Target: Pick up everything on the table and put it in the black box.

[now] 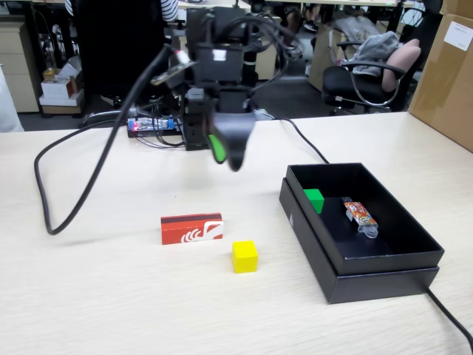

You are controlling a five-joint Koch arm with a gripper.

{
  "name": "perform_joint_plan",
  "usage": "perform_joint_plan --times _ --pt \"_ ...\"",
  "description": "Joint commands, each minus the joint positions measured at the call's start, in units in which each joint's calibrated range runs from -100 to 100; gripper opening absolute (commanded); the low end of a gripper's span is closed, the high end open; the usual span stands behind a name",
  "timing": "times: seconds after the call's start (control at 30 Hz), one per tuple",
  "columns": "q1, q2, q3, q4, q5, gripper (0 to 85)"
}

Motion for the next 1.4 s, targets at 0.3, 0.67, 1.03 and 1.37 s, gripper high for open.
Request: perform_joint_plan --times 0.3,0.67,1.03,1.37 --pt "-2.83 8.68 -6.86 13.6 -1.42 41.8" --pt "-3.17 11.9 -12.39 14.3 -0.93 41.8" --pt "-3.32 21.3 -9.3 16.97 -0.88 41.6" --pt "-3.03 22.34 -7.4 18.27 -1.07 0.9"
